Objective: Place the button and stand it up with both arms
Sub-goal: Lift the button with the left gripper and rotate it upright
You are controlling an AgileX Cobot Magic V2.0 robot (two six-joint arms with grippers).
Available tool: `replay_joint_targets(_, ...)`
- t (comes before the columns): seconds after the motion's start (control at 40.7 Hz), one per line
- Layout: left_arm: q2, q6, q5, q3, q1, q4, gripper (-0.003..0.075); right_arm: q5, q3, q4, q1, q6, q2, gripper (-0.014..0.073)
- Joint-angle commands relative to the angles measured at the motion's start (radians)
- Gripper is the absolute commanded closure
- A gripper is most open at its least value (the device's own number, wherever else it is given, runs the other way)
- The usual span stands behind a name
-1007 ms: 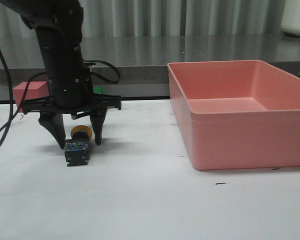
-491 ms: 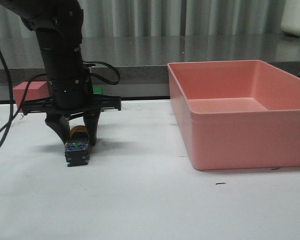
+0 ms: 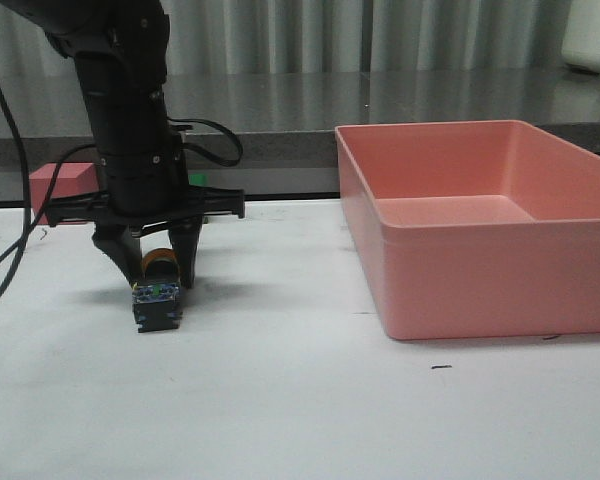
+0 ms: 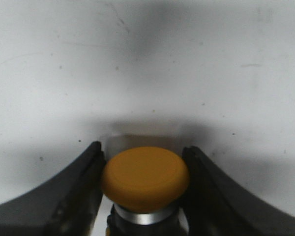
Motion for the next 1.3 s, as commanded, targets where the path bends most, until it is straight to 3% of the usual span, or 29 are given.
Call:
replay_joint_targets(0.0,-0.093,0.001,-0.014,-0.039,-0.008,0.016,0.0459,-0.056,-0.023,0.006,-0.008,-0.009,0.002,0.0053)
replay_joint_targets(0.319,-0.218,0.089,-0.082,-0.029,-0.008,0.058,0.0459,-0.056,-0.023,0.006,-0.008,-0.009,0.002,0.0053)
replay_joint_targets(0.491,-0.302,0.105,-0.184,0.059,-0.008,0.108,0.0459,-0.056,-0.023,0.006,-0.008,-0.009,0.002,0.0053)
replay_joint_targets(0.909,-0.526,0.103,-0.692,0.449,-0.001,0.236,0.0459,-0.056,-0.023,0.006,-0.008,-0.009,0.002,0.0053)
replay_joint_targets(1.278,-0.657,0.101,-1.113,0.756,0.122,0.209,0.0459,-0.056,-0.023,0.006,-0.008,-0.009,0.002,0.0053)
